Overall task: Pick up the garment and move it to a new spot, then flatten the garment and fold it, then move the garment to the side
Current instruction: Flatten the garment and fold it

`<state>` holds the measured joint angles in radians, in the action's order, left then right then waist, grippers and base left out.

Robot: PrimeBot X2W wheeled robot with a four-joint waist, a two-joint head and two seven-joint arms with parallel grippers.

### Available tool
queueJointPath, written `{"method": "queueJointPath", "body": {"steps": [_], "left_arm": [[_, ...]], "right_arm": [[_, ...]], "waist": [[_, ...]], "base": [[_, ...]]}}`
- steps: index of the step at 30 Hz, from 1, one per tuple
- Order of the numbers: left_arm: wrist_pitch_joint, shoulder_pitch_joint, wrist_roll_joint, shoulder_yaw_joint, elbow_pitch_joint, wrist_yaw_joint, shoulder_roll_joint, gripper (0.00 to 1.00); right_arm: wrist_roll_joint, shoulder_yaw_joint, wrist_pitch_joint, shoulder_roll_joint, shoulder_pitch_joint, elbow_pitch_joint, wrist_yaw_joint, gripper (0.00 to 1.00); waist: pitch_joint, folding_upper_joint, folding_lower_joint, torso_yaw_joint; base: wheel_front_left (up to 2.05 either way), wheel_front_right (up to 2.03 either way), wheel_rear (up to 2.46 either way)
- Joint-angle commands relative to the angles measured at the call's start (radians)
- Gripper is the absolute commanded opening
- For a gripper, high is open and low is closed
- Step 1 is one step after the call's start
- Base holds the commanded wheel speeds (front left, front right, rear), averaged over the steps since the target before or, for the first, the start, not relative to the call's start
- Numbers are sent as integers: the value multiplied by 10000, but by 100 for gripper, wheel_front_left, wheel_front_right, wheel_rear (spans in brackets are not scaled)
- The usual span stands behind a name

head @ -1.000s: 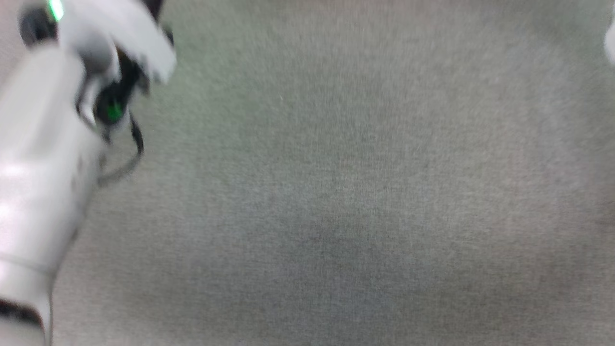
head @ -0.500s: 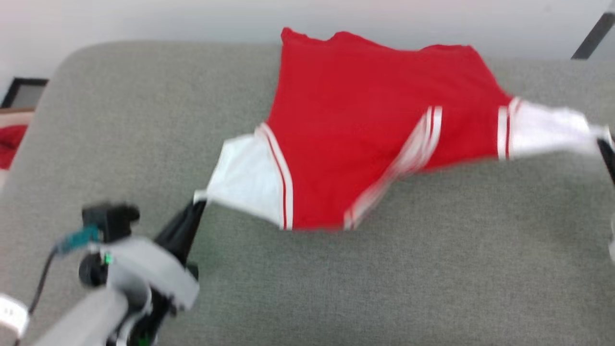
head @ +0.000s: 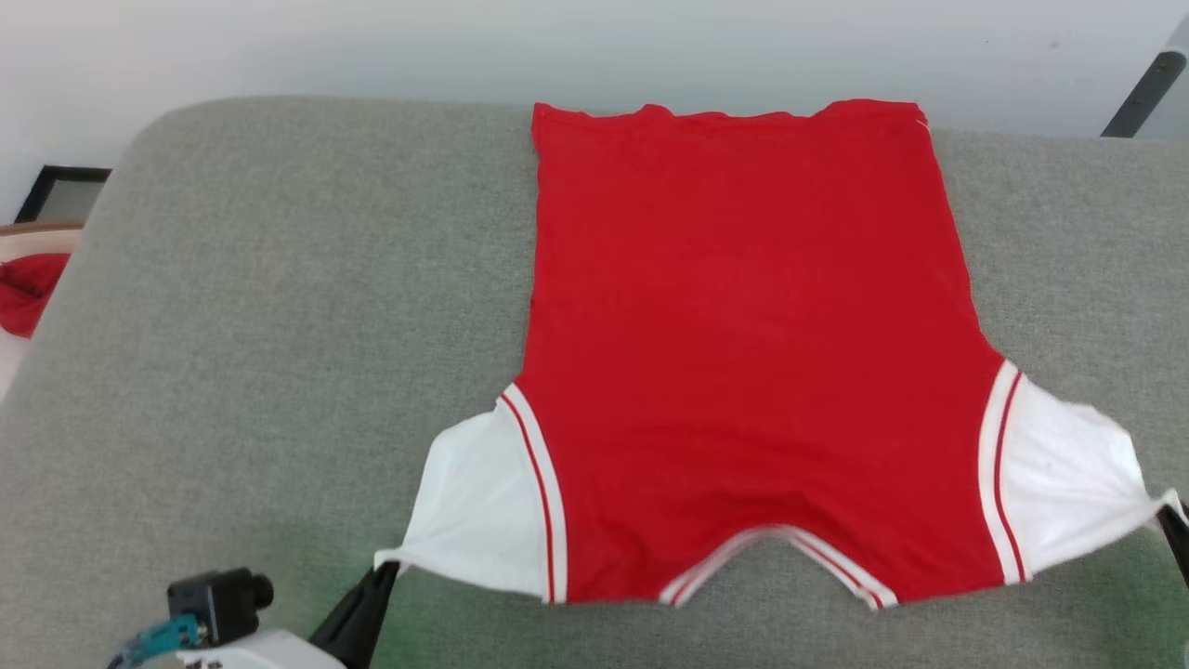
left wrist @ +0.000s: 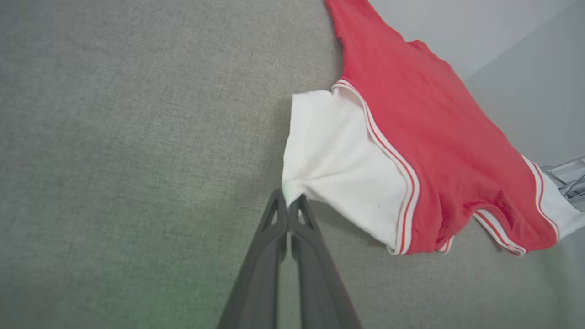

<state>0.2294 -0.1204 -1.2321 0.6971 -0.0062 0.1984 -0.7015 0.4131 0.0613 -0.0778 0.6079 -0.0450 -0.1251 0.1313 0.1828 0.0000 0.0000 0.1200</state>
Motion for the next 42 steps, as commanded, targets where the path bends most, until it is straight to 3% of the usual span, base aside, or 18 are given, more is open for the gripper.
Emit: {"method": "queueJointPath", "body": {"steps": [1, 14, 15, 16, 17, 18, 28, 33, 37, 42], "left_arm": [[45, 326, -127, -72, -130, 165, -76, 0], [163, 701, -120, -198, -303, 359, 12, 0], [169, 624, -69, -211, -276, 362, 38, 0], [181, 586, -36, -231, -253, 339, 90, 0], [195, 546, 65, -223, -233, 314, 115, 0], [211, 485, 134, -243, -223, 293, 143, 0], [313, 178, 691, -399, -86, 134, 555, 0], [327, -73, 876, -370, -22, -23, 806, 0], [330, -349, 1033, -267, 71, -167, 993, 0], [286, -871, 1283, -55, 167, -473, 1308, 0]], "right_arm": [[-12, -328, 150, -75, -436, 144, -12, 0], [-25, -1021, 1133, -650, -1531, 945, -10, 0], [-29, -977, 1256, -642, -1540, 1019, -10, 15], [-42, -924, 1378, -645, -1523, 1105, -10, 38], [60, -899, 1560, -690, -1524, 1150, -10, 76], [123, -835, 1769, -691, -1557, 1232, -10, 100], [692, -1536, 3555, -896, -1017, 2809, -10, 100], [542, -1655, 4445, -491, 422, 3551, -10, 100], [515, -1462, 4934, -179, 2334, 3028, -10, 100], [545, -828, 5412, 295, 4851, 1447, -10, 100]], "waist": [[78, 0, 0, 3], [436, 0, 0, 58], [460, 0, 0, 60], [481, 0, 0, 60], [505, 0, 0, 54], [529, 0, 0, 52], [814, 0, 0, 120], [1034, 0, 0, 204], [1314, 0, 0, 382], [1861, 0, 0, 859]], "base": [[0, 0, 0], [0, 0, 0], [0, 0, 0], [0, 0, 0], [0, 0, 0], [0, 0, 0], [0, 0, 0], [0, 0, 0], [0, 0, 0], [0, 0, 0]]}}
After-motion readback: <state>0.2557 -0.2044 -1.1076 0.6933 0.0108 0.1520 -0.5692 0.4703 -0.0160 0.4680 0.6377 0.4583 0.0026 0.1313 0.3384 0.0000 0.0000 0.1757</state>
